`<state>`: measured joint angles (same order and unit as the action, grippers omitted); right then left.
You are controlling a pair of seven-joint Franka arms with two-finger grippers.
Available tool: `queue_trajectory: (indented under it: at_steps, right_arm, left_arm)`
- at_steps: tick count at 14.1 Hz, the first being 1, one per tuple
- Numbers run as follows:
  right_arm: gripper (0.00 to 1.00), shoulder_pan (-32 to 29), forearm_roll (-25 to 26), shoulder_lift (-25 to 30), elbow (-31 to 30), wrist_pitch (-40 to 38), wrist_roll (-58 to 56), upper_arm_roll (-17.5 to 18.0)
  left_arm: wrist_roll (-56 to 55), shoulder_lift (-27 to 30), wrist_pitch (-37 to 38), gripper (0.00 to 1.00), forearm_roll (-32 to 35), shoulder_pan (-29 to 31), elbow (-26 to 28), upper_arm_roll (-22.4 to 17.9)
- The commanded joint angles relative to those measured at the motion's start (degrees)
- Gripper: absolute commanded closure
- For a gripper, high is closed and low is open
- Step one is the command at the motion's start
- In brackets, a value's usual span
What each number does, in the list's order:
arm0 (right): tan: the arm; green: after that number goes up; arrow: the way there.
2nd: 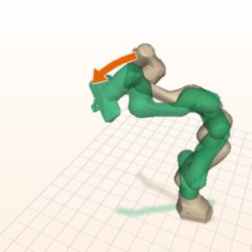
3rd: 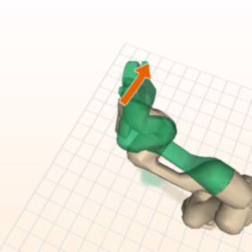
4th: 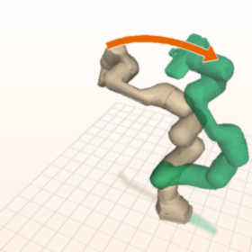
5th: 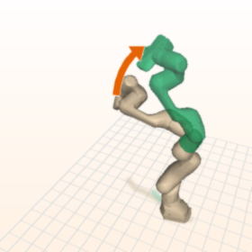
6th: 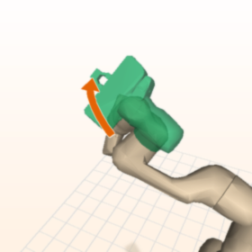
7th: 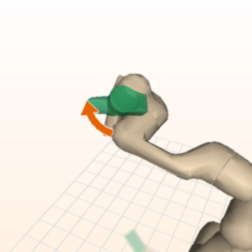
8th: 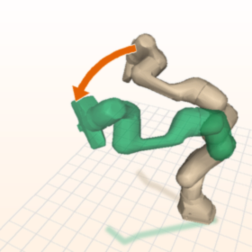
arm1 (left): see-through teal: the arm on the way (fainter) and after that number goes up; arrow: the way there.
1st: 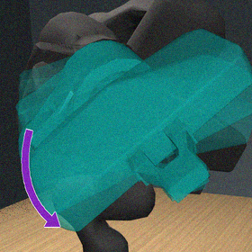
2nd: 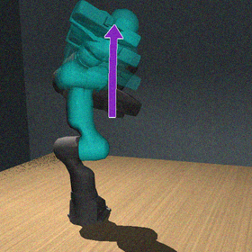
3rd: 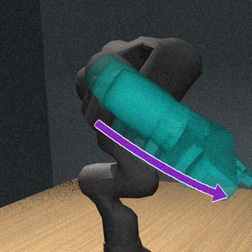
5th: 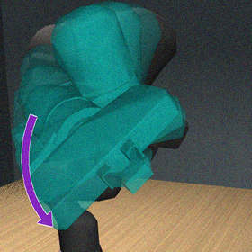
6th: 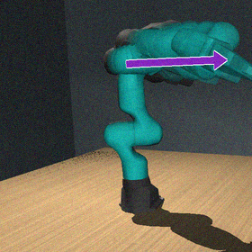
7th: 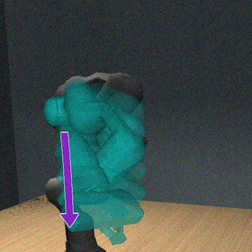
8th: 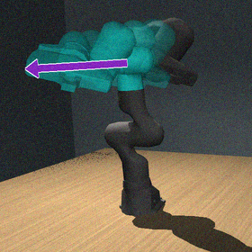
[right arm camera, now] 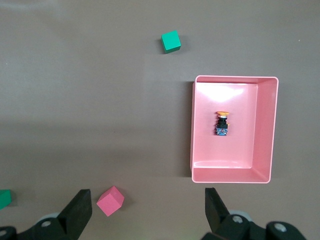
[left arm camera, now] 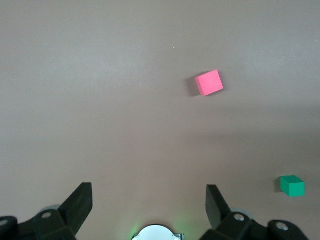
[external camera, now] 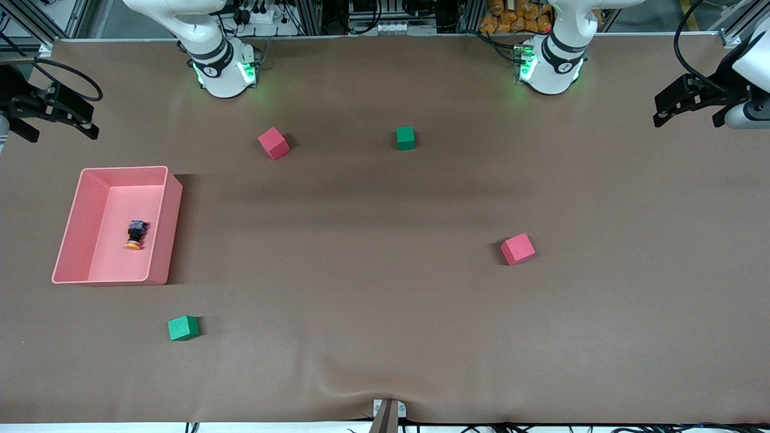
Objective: Place and upright button with both arms
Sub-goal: 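Move the right gripper toward the pink tray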
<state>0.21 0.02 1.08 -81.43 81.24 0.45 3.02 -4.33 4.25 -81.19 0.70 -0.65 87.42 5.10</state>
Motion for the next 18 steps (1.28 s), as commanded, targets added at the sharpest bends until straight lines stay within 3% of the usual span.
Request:
queue_trajectory:
  at_steps: [1, 8, 13, 18]
  right_arm:
    - [0.00, -0.7, -0.5, -0.4, 1.0, -0.7, -0.7, 0.4]
    - [0.00, -1.1, -0.5, -1.4, 1.0, -0.6, -0.5, 0.2]
    - [0.00, -2.8, 1.2, -6.5, 1.1, -0.2, -0.8, 0.1]
    - [0.00, -9.3, 1.1, -12.2, -1.6, 1.4, -0.9, 0.0]
  left_arm:
    - [0.6, -0.4, 0.9, 0.00, -0.6, 0.5, -1.5, 0.0]
    - [1.0, -0.6, 0.9, 0.00, 0.2, 0.7, -1.8, -0.3]
    - [1.3, -0.9, 1.0, 0.00, 0.1, 1.4, -1.4, 0.1]
    - [1.3, -1.4, 1.0, 0.00, -0.6, 1.2, -0.6, 0.4]
